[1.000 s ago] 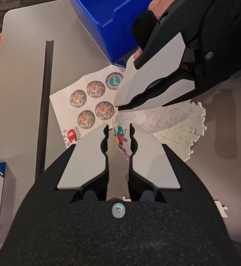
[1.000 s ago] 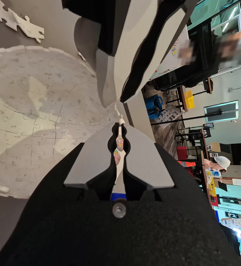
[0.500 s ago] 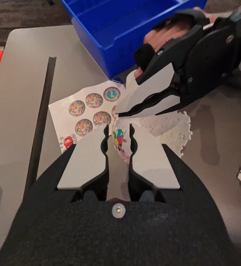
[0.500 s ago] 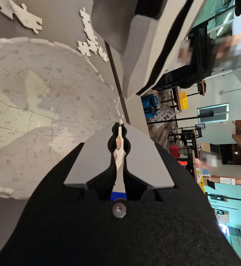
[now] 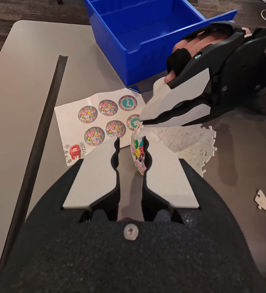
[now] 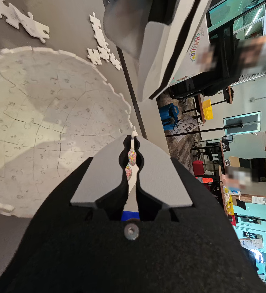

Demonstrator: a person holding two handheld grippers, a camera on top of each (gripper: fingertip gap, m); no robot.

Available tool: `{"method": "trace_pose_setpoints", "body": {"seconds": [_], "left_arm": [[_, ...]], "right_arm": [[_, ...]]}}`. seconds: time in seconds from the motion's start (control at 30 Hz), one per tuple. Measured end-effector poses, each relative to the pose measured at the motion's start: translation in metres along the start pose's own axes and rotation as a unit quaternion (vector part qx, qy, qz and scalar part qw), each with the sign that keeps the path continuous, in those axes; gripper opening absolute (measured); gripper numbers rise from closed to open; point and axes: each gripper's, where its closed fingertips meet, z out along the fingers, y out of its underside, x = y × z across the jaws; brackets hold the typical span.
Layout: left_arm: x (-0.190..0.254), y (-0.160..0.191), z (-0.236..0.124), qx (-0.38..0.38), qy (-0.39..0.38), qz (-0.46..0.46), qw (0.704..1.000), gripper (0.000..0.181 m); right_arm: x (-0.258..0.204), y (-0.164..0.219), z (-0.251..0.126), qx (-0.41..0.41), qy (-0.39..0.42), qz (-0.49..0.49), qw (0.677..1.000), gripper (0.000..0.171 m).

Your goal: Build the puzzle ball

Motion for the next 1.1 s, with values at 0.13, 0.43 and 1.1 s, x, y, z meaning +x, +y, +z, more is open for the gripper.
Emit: {"method": "trace_pose_setpoints", "body": {"seconds": [0.13, 0.43, 1.1], "left_arm": [[0.0013, 0.003, 0.0038, -0.013, -0.003, 0.006, 1.0, 0.027], [0.0038, 0.0037, 0.0055, -0.017, 0.0, 0.01, 1.0, 0.028], [0.0081, 0.003, 0.0067, -0.02, 0.007, 0.015, 1.0, 0.029]], "right_arm": [[-0.0002, -0.0001, -0.0002, -0.001, 0.001, -0.002, 1.0, 0.004], [-0.0001, -0.0002, -0.0002, -0.001, -0.001, 0.002, 1.0, 0.004], [-0.0006, -0.006, -0.002, 0.011, -0.039, 0.06, 0.997, 0.009]]}}
